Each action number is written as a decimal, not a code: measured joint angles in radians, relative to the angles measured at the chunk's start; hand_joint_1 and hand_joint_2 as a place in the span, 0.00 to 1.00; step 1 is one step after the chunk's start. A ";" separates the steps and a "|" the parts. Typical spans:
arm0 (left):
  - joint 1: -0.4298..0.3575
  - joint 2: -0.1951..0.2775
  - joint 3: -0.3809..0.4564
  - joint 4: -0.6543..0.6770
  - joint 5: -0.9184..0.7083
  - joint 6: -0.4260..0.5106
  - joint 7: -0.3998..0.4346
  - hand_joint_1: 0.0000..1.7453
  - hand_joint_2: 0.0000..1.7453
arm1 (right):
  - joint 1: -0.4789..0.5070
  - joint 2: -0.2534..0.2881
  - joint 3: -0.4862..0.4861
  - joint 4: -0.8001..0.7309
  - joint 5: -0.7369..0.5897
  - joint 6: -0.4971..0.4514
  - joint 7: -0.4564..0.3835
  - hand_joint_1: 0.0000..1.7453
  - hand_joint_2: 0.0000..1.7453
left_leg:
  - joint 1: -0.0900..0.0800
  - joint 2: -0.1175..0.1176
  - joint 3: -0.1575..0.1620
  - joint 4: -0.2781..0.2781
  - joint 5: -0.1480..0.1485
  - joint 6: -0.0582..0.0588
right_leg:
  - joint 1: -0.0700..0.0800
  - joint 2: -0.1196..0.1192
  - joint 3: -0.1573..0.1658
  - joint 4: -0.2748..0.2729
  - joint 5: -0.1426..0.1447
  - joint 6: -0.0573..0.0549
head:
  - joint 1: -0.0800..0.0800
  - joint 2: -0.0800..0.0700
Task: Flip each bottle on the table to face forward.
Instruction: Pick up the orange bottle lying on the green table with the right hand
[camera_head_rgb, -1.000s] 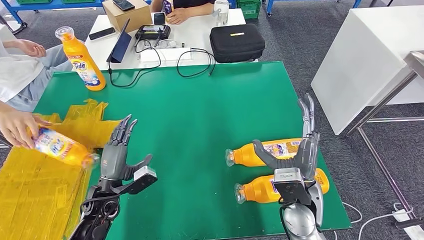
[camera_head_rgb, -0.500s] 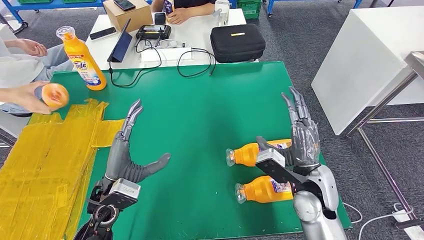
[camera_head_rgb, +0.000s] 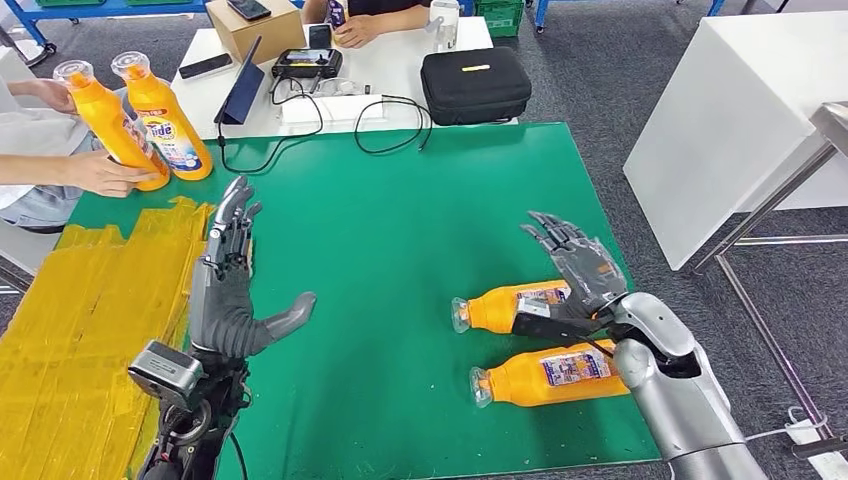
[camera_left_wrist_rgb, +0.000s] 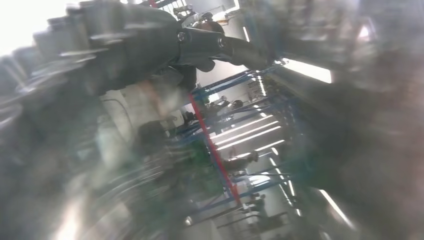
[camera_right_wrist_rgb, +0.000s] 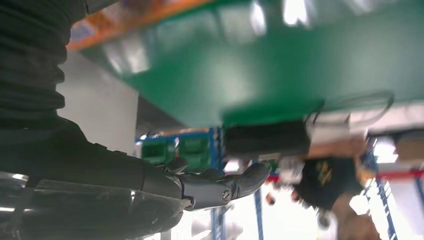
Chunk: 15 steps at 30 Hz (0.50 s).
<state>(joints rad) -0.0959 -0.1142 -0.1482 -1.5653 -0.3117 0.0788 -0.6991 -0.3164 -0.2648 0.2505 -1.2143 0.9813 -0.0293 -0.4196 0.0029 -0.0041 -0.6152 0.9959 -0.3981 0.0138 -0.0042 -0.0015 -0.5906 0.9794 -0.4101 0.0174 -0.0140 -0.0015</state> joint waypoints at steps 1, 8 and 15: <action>-0.001 -0.001 0.004 0.000 0.004 -0.003 0.000 0.00 1.00 | -0.005 -0.007 0.017 0.016 -0.005 0.011 -0.005 0.00 1.00 | 0.000 0.000 0.000 0.000 0.000 0.000 | 0.000 0.000 0.000 0.000 0.000 0.000 | 0.000 0.000; -0.009 -0.004 0.008 0.000 0.006 0.008 0.000 0.00 1.00 | -0.028 -0.040 0.096 0.103 -0.027 0.032 -0.016 0.00 1.00 | 0.000 0.000 -0.001 0.000 0.000 0.000 | 0.000 0.000 0.000 0.000 0.000 0.000 | 0.000 0.000; -0.010 -0.005 0.008 0.000 0.010 0.014 0.000 0.00 1.00 | -0.038 -0.049 0.123 0.138 -0.034 0.037 -0.016 0.00 1.00 | 0.000 0.000 -0.001 0.000 0.000 0.000 | 0.000 0.000 0.000 0.000 0.000 0.000 | 0.000 0.000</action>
<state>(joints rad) -0.1062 -0.1187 -0.1400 -1.5654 -0.3013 0.0925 -0.6996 -0.3547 -0.3141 0.3736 -1.0761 0.9472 0.0074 -0.4360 0.0026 -0.0043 -0.6157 0.9960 -0.3981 0.0139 -0.0045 -0.0017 -0.5908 0.9793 -0.4101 0.0174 -0.0141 -0.0015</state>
